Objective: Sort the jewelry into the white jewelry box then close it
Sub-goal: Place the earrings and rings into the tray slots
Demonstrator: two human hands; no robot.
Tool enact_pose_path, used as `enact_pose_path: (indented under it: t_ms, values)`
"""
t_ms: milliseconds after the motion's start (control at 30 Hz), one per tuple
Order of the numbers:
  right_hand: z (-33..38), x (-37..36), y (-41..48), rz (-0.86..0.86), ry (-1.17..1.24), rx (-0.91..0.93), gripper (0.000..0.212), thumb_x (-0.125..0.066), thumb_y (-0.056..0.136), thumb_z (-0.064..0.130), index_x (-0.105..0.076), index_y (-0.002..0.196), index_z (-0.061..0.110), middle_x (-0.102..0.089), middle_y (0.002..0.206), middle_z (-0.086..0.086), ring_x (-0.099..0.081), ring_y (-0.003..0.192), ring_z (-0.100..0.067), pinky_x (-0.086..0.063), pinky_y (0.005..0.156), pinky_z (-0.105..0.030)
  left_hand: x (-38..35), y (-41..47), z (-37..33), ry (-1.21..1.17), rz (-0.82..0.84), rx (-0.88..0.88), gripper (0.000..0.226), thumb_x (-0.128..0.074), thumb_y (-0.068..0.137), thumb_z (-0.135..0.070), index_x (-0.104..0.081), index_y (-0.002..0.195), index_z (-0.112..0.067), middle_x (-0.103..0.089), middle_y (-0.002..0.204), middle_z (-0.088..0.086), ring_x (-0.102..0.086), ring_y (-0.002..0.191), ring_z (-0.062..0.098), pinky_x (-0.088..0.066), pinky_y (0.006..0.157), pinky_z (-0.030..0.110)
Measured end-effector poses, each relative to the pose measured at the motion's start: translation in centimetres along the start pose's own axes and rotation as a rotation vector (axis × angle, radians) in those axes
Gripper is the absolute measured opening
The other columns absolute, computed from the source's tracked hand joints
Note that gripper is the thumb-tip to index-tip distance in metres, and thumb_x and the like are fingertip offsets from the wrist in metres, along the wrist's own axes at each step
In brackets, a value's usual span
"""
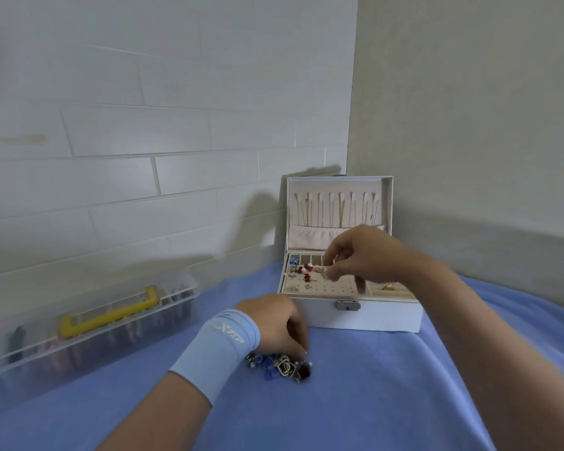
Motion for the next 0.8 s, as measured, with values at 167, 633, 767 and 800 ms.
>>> enact_pose_path:
  t_ms: [167,633,767,800]
  values:
    - [-3.8,2.8,0.5,-0.251,0.023,-0.087,0.007,-0.080,0.085,0.018,-0.075,0.080,0.021,-0.076,0.076,0.005,-0.067,0.050,-0.014,-0.049,0.053,-0.022,1.7,1.0,-1.0,-0.052,-0.031,-0.029,0.006,-0.071,0.085,-0.034,-0.073,0.087,-0.028,-0.073,0.086,-0.012,-0.062,0.073,0.003,-0.052,0.076,0.027]
    - [-10.3,3.5,1.9,-0.379,-0.182,-0.260,0.009,-0.080,0.081,0.023,-0.076,0.076,0.029,-0.069,0.077,0.015,-0.064,0.081,-0.007,-0.054,0.073,-0.030,7.1,4.8,-3.7,-0.527,-0.249,-0.126,0.032,-0.044,0.104,-0.023,-0.071,0.102,-0.008,-0.062,0.076,-0.005,-0.051,0.061,0.012,-0.040,0.048,0.011]
    - [-11.1,3.4,1.8,-0.338,-0.155,-0.263,0.010,-0.082,0.078,0.020,-0.077,0.075,0.027,-0.069,0.075,0.017,-0.064,0.079,-0.003,-0.055,0.076,-0.029,6.8,6.5,-4.2,-0.627,-0.295,-0.134,0.031,-0.046,0.104,-0.027,-0.070,0.099,-0.008,-0.067,0.078,-0.003,-0.055,0.060,0.013,-0.040,0.047,0.014]
    - [-11.2,3.5,1.8,-0.332,-0.148,-0.257,0.009,-0.083,0.077,0.019,-0.077,0.076,0.026,-0.069,0.075,0.017,-0.063,0.078,-0.001,-0.054,0.073,-0.026,6.6,6.8,-4.2,-0.657,-0.300,-0.134,0.031,-0.047,0.104,-0.027,-0.070,0.099,-0.008,-0.068,0.078,-0.003,-0.056,0.060,0.014,-0.040,0.050,0.016]
Point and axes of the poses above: each hand's wrist, its own y-axis towards the middle knuckle, its own x-axis out of the back of the hand, z = x × y, the point moved 4 cm from there along y, towards the middle knuckle
